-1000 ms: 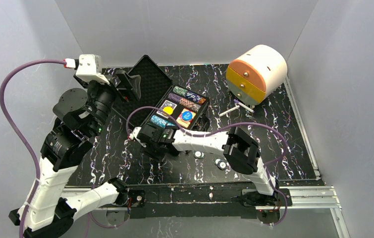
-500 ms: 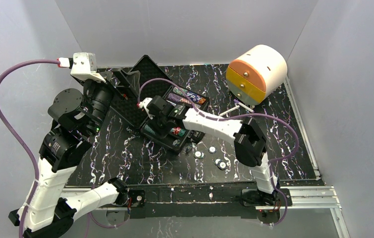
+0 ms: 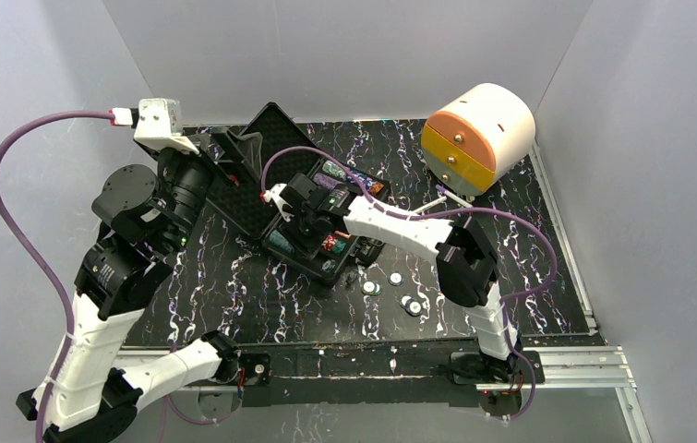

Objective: Pack up texas hold em set

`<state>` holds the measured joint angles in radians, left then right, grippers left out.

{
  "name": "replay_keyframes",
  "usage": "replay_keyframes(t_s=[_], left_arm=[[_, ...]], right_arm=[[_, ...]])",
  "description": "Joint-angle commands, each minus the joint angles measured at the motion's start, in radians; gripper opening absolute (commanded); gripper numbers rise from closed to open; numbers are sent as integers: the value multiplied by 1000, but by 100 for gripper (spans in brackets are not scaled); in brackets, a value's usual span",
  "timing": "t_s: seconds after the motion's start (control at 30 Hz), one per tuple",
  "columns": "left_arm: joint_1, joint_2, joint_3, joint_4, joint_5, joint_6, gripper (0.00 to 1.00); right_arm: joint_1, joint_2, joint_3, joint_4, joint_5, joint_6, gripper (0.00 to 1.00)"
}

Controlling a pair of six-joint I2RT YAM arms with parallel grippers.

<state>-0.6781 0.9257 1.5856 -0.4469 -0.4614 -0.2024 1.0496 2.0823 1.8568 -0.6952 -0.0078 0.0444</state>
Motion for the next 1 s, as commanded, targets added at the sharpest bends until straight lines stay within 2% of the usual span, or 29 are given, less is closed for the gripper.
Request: replay_keyframes(t_s=[0.0, 0.67, 0.83, 0.97], left_arm=[[-2, -1, -15, 31, -17, -2, 96], [-2, -7, -28, 30, -8, -11, 97], [-1, -5, -29, 30, -4, -14, 97], [-1, -7, -29, 30, -6, -12, 97]], right_arm=[[5, -7, 18, 32, -60, -31, 18], [-11, 60, 0, 32, -42, -43, 22], [-16, 117, 69, 0, -42, -43, 28], [-16, 123, 73, -4, -41, -43, 38]])
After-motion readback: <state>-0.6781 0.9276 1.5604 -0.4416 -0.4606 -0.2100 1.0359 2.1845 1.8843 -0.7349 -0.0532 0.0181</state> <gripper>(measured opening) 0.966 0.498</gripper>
